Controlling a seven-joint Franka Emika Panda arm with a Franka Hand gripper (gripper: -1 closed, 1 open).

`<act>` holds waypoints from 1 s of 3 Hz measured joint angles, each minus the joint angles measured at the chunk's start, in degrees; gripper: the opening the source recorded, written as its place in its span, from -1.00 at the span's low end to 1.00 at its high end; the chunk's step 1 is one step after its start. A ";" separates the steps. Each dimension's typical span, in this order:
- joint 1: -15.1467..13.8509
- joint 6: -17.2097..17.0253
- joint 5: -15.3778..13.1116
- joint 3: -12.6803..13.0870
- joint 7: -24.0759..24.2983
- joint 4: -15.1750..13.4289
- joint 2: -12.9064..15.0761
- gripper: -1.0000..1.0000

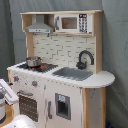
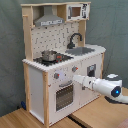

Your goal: Play with the kitchen

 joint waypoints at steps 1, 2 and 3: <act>0.00 0.08 0.00 -0.17 -7.03 0.01 0.45 1.00; -0.07 0.11 0.01 -0.12 -13.28 -0.11 0.56 1.00; -0.36 0.12 0.01 -0.45 -19.78 -0.56 0.75 1.00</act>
